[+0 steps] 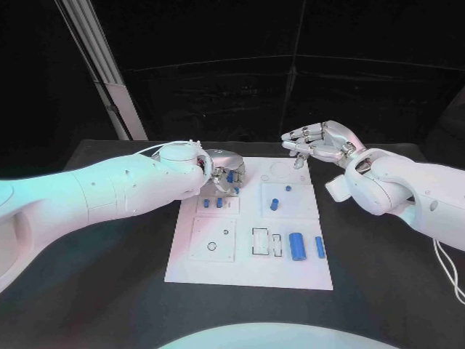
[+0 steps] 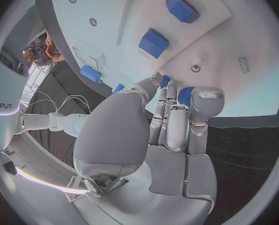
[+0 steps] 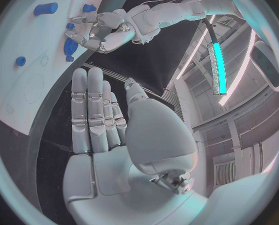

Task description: Assemble the parts on the task board

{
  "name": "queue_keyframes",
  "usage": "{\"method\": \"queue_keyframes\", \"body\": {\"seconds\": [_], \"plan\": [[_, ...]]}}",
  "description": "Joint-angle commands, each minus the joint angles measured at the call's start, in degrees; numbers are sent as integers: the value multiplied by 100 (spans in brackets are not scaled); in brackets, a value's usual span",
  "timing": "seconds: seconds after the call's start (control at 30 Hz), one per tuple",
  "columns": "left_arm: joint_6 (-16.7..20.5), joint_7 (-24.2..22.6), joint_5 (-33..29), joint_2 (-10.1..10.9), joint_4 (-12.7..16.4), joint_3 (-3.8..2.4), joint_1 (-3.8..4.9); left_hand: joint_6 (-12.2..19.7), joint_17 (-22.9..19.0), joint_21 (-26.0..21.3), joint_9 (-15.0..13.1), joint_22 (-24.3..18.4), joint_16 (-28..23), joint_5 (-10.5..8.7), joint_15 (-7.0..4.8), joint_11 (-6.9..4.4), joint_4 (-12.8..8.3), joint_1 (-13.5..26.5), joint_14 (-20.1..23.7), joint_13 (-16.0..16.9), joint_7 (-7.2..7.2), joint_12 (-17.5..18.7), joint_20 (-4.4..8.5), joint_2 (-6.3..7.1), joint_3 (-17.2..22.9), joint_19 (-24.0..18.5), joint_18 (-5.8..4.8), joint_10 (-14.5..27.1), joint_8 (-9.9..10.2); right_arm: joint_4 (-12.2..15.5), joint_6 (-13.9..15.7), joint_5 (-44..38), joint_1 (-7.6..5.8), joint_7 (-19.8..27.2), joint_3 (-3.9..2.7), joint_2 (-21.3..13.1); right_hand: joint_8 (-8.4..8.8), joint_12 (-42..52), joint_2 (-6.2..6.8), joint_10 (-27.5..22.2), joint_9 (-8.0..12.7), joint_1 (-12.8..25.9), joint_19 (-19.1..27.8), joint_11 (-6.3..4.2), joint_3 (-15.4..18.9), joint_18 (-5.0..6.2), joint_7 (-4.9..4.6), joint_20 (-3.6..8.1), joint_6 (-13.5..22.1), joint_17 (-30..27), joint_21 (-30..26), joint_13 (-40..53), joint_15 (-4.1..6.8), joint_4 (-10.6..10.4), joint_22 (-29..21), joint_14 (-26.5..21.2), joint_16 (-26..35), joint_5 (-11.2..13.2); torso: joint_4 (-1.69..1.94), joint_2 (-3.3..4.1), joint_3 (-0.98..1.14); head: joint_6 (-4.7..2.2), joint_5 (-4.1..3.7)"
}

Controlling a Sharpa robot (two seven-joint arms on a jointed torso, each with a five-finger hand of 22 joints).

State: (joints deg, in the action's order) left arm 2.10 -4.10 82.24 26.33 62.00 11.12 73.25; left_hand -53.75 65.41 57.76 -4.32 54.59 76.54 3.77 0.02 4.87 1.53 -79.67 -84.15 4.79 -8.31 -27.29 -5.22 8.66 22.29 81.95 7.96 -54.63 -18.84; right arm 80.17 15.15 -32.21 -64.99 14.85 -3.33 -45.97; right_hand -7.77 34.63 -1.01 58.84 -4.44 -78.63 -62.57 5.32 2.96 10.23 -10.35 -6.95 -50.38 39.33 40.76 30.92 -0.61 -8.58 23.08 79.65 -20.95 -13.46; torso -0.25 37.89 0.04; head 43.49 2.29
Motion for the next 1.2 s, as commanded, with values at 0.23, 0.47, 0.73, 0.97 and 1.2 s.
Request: {"method": "queue_keyframes", "body": {"seconds": [0.23,0.47,0.73,0.97,1.2], "plan": [[-157,142,38,-56,-122,-4,-9,-65,-26,50,18,40,-24,9,-44,-19,-12,-4,-123,-47,2,71,15,-112,100,37,-92,-78,71,-9,-50,7,-10,48,-2,19,-30,28,-50,-24,-1,-1,-44,-1,32,28,10,4,32,6,-39,-9,-28,4,-6,16,31,-36,0,-1,1,11,5],[-260,155,38,-88,-168,-5,-35,-136,-46,115,25,120,-16,6,-51,-29,-36,-1,-122,-85,13,128,18,-152,177,32,-103,-159,106,-11,-53,7,-10,49,-2,25,-32,31,-56,-25,-1,1,-45,-1,33,28,10,4,33,7,-41,-11,-28,0,-8,17,32,-37,-4,0,0,22,6],[-316,100,25,-123,-181,-6,-82,-212,-86,188,25,206,-21,2,-62,-47,-45,38,-116,-96,29,169,26,-158,210,35,-113,-254,132,-9,-57,7,-10,50,-2,28,-32,31,-56,-25,-1,1,-45,-1,33,28,10,4,33,7,-41,-11,-28,0,-8,17,32,-37,9,-3,-1,33,3],[-307,100,21,-123,-160,-6,-96,-171,-112,217,47,245,-21,2,-56,-36,-67,69,-113,-115,15,270,28,-116,231,29,-118,-253,225,-6,-56,7,-10,50,-2,28,-32,31,-56,-25,-1,1,-45,-1,33,28,10,4,33,7,-41,-11,-28,0,-8,17,32,-37,5,-7,1,25,12],[-249,153,19,-116,-162,-6,-100,208,-170,278,73,327,-19,1,-40,-14,-110,134,-107,-117,13,516,11,-19,280,20,-127,-140,617,-2,-53,7,-10,47,-2,22,-32,31,-56,-25,-1,1,-45,-1,33,28,10,4,33,7,-41,-11,-28,0,-8,17,32,-37,2,-2,0,19,19]]}}
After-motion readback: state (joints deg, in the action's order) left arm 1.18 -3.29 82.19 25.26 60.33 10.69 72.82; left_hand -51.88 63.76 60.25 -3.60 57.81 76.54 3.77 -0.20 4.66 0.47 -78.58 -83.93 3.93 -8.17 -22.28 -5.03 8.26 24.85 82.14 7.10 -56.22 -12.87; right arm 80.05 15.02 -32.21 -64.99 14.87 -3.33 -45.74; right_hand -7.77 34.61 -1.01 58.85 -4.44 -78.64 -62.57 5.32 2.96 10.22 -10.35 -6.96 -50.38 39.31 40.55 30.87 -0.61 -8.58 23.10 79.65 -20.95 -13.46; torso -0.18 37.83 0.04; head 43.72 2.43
